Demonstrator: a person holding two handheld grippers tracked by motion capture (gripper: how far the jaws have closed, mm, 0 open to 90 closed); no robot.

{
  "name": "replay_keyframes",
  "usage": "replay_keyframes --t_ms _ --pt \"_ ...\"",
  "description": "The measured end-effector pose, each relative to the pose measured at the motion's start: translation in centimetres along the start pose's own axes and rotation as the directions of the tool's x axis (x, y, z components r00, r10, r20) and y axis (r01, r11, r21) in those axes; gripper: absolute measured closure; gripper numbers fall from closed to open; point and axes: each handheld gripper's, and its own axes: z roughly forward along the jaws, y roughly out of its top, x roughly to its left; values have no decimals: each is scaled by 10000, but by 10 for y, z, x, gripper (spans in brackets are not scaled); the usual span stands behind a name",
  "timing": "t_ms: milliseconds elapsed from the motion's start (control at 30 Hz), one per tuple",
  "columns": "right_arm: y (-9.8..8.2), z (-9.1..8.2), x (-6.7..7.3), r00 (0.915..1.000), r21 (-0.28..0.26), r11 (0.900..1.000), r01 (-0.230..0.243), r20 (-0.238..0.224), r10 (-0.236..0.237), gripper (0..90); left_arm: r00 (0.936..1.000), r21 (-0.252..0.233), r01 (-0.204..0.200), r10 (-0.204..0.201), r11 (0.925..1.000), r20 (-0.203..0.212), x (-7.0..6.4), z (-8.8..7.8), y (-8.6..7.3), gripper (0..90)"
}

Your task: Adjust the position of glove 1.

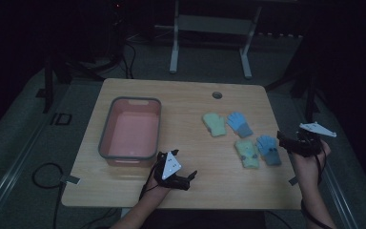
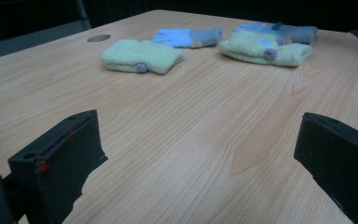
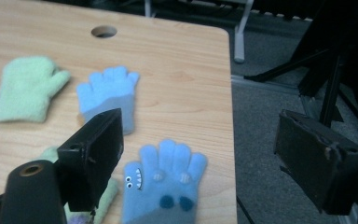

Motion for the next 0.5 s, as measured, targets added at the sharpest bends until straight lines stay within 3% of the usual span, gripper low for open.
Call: replay_keyframes --t_ms 333,500 --pt "26 6 18 9940 216 9970 737 -828 -717 136 10000 48 -11 11 10000 20 0 1 0 11" --pt "37 11 29 9890 149 9961 872 -1213 -847 128 9999 82 34 -35 10000 138 0 1 0 11"
